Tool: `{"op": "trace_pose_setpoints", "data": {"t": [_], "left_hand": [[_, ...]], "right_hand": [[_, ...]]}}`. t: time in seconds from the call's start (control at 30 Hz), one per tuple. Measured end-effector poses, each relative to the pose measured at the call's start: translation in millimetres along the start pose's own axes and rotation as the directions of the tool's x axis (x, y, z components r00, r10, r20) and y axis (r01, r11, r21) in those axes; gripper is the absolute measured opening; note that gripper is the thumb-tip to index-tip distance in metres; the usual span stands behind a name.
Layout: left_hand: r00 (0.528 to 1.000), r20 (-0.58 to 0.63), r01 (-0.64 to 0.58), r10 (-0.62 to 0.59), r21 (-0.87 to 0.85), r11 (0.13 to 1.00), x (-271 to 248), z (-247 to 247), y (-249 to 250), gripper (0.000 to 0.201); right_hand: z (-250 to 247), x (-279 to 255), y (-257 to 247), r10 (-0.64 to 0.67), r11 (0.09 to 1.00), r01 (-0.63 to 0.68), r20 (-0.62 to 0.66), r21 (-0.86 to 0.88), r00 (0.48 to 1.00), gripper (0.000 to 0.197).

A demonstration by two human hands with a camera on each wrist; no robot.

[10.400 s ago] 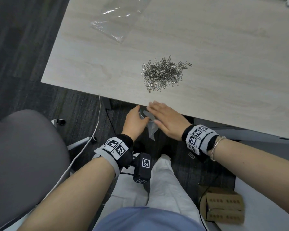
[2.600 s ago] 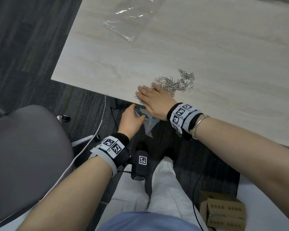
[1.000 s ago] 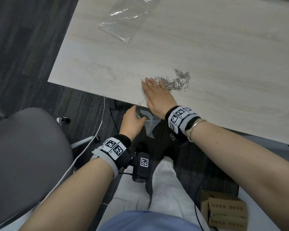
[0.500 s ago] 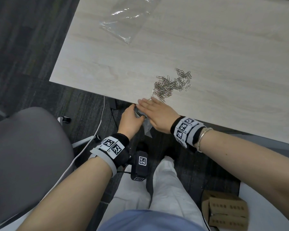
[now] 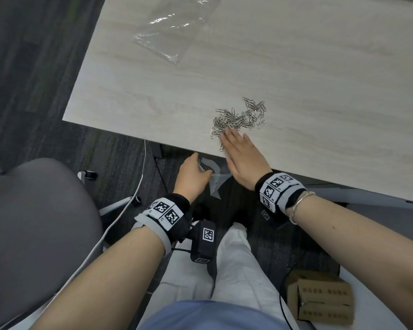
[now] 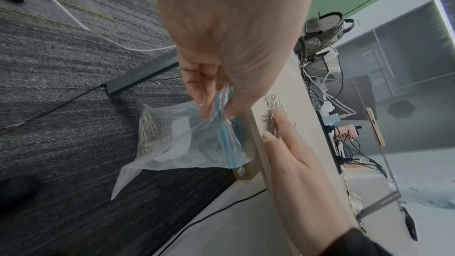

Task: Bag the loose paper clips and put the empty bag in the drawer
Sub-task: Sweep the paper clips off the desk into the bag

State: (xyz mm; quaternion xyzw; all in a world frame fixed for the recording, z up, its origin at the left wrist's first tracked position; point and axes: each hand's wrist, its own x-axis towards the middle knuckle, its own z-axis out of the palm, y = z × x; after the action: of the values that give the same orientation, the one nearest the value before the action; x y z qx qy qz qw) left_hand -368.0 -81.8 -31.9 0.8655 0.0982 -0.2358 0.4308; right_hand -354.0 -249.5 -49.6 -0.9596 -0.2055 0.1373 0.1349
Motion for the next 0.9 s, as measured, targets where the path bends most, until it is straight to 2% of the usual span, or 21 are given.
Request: {"op": "trace_pose_setpoints", "data": {"t": [0.17,0.33,0.47,0.53,0.6,0.67,0.9], "left_hand": [[1.0,-0.026,0.003,-0.004,-0.005,1.0,0.7,11.1,0.9,0.026],[1.0,-0.028,-0.012,0.011,-0.03,0.999,0.6,11.3,-0.4,0.023],[1.0,-0.014,-0.017,0.016,-0.054,0.998,-1.6,8.6,-0.3,0.019],[1.0,-0.018,-0.018,0.018,-0.04,0.999,-1.4,8.4,-0.1,0.025],[1.0,-0.018,0.001,-0.002,-0.029,1.0,-1.4,8.9,0.5,0.036],[1.0,-0.019,0.006,-0.007,-0.041,0.999,-1.8,8.8,0.6,0.038],[0.999,-0.016,0.033,-0.033,0.005,0.999,-0.9,7.5,1.5,0.048]], "right_hand": [[5.7,-9.6,-5.6,-0.044,0.999,0.044,0.05,0.005,0.998,0.058],[13.7,-27.4,-12.4,-0.19,0.972,0.182,0.042,0.148,0.981,0.058],[9.8,-36.2,-16.1,-0.239,0.935,0.224,0.022,0.275,0.971,0.057],[4.8,-30.5,-15.8,-0.224,0.94,0.218,-0.008,0.261,0.975,0.057],[-1.2,-17.2,-13.5,-0.151,0.963,0.153,-0.027,0.221,0.988,0.055],[-6.4,0.3,-12.8,-0.091,0.982,0.095,-0.035,0.164,0.995,0.053],[-3.2,28.4,-10.0,-0.055,0.998,0.055,0.009,-0.007,0.998,0.053]]}}
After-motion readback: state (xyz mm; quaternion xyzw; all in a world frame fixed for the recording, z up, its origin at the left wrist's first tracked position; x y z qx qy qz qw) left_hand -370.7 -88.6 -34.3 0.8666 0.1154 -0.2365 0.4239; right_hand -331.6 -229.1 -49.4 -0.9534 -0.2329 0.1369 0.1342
